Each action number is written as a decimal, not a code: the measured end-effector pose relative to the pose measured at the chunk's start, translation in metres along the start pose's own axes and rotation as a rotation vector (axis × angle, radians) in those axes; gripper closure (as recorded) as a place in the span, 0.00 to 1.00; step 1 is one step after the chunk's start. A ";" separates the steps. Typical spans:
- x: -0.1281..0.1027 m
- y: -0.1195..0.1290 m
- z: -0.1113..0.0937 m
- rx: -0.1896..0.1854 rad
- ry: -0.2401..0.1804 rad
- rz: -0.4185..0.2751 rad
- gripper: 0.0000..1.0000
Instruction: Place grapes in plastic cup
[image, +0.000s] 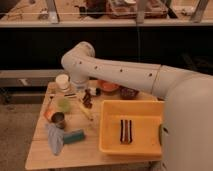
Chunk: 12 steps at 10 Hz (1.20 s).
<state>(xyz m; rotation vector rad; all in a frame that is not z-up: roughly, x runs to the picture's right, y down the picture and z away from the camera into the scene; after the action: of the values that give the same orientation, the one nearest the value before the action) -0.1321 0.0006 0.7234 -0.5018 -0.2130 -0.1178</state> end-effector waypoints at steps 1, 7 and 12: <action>-0.002 -0.018 0.001 0.030 -0.016 0.008 0.91; -0.009 -0.061 0.003 0.148 -0.289 0.119 0.91; -0.088 -0.084 0.007 0.114 -0.380 0.025 0.91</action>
<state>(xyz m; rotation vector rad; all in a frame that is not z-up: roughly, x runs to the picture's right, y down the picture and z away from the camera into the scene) -0.2323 -0.0643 0.7478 -0.4097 -0.5816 0.0157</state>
